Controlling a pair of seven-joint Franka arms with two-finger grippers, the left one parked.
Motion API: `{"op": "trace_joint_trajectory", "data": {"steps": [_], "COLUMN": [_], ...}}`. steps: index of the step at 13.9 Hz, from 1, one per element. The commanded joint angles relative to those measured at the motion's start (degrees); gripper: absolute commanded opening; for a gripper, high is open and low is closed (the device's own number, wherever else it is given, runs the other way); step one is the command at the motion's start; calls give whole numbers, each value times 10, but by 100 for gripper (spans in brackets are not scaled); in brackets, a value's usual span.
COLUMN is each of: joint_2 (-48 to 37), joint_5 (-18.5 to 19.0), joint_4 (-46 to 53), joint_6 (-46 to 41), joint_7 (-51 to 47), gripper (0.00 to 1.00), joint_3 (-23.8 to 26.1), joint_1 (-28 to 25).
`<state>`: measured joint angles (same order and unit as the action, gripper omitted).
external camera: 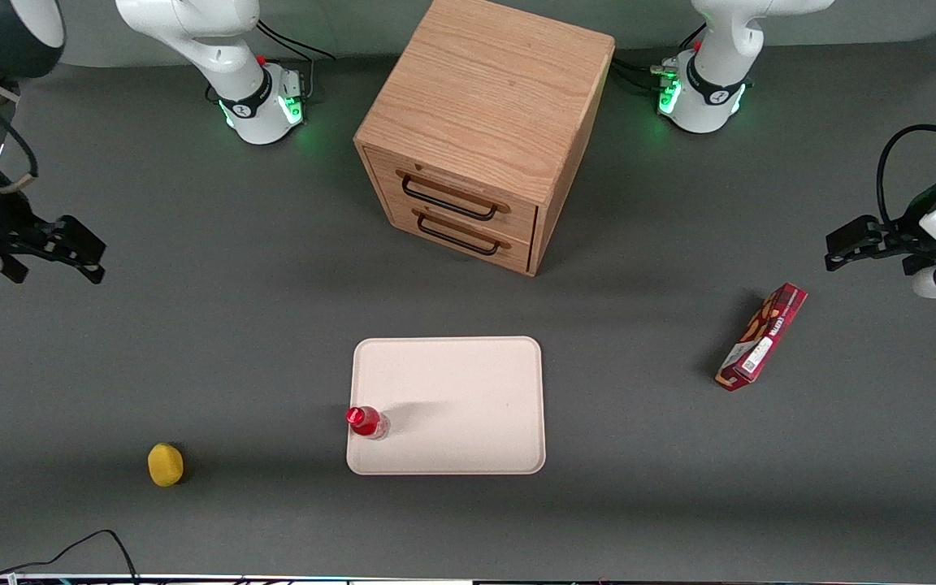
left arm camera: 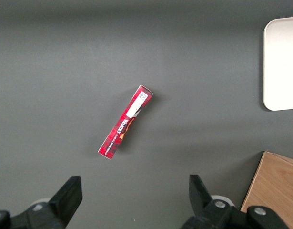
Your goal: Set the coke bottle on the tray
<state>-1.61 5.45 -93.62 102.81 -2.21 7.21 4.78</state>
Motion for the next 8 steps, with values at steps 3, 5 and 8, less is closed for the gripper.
{"op": "trace_joint_trajectory", "data": {"steps": [3,5,8], "joint_2": [-8,-5,-5], "joint_5": [-30,-30,-28], "joint_4": [15,16,15], "joint_6": [-27,-30,-31], "joint_7": [43,41,41], "gripper": [100,100,100], "joint_3": [-1,1,-1], "joint_1": [13,13,17]}}
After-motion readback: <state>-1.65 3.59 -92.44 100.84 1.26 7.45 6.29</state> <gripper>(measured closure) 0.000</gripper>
